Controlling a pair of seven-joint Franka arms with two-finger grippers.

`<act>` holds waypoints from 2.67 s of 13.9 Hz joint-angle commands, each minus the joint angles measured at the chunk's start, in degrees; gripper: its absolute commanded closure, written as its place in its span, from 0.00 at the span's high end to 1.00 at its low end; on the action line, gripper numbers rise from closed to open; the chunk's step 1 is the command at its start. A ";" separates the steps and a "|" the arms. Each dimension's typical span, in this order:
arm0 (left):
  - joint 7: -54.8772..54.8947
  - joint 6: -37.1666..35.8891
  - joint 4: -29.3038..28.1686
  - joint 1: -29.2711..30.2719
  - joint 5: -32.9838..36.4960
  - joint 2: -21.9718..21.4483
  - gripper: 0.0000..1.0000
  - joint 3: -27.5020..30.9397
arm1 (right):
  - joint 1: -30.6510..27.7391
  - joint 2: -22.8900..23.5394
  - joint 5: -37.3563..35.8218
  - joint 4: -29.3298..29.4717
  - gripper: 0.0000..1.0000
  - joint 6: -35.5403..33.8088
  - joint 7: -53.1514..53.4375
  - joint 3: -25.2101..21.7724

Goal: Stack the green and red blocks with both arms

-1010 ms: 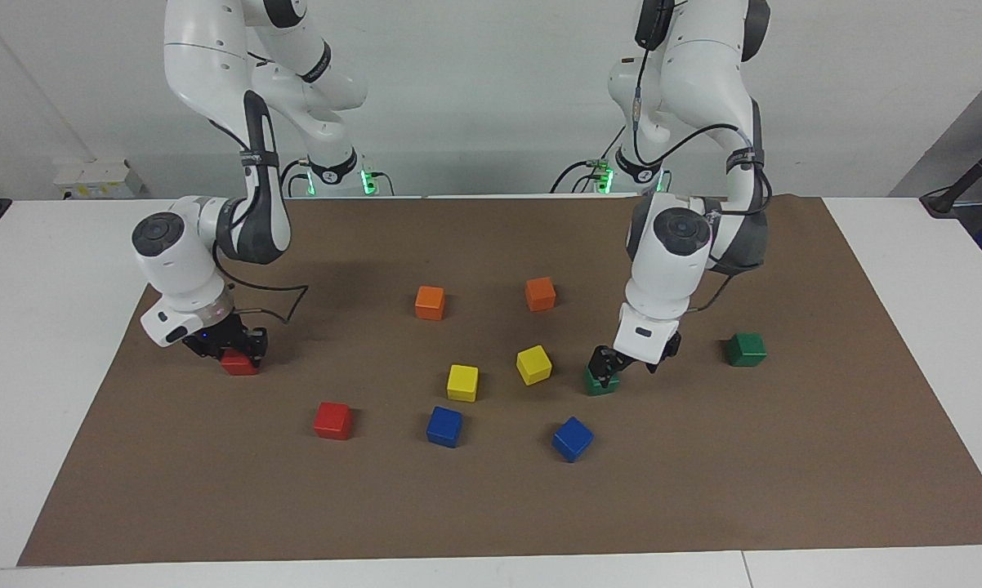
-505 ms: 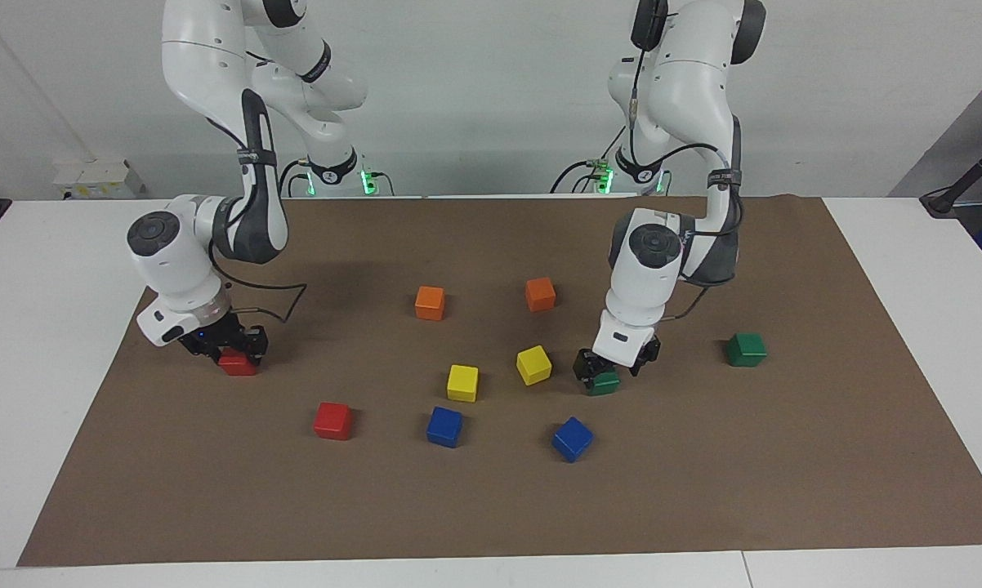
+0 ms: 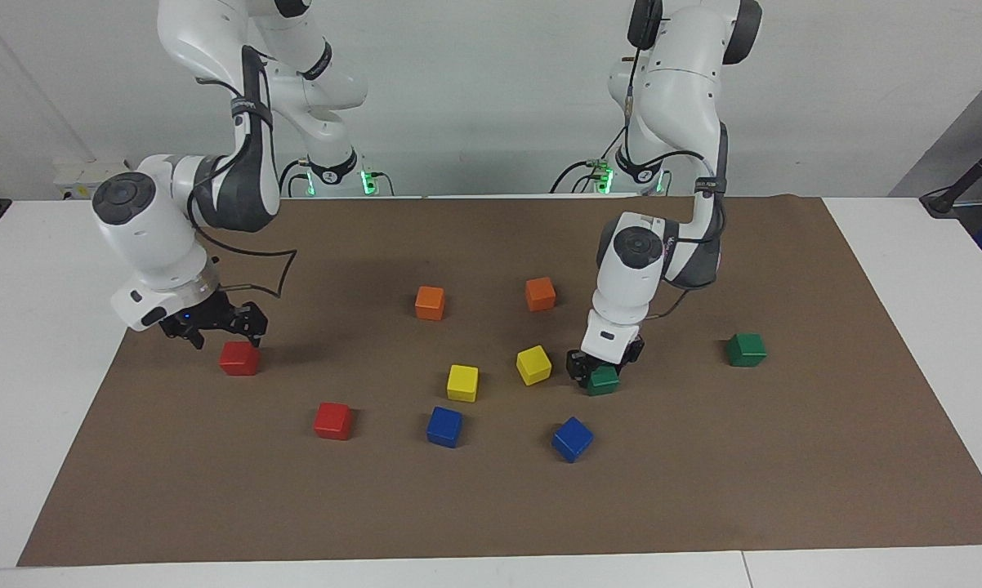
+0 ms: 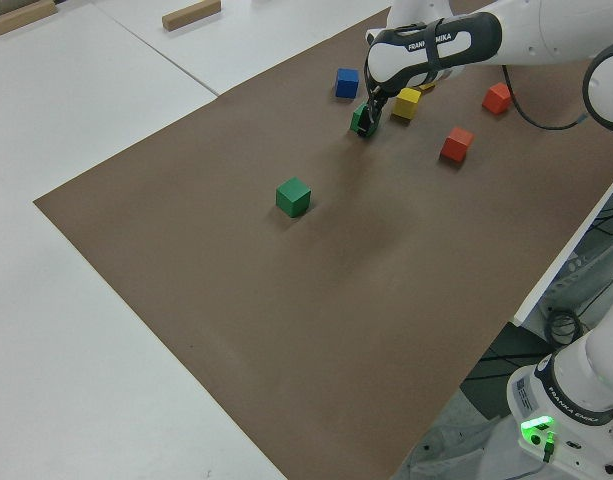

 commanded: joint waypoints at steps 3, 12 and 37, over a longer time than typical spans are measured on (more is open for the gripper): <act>10.00 -14.23 2.87 5.12 0.61 -6.48 0.00 1.46 | 7.93 8.43 -0.87 12.83 1.00 -4.71 17.93 0.38; 52.80 -16.58 -1.60 24.14 0.17 -12.06 0.00 1.46 | 10.48 22.24 -1.21 22.79 1.00 3.28 25.25 0.65; 53.68 -24.08 3.02 25.28 -1.50 -15.39 1.00 1.90 | 0.39 0.40 -1.30 -2.48 0.00 3.09 1.01 0.65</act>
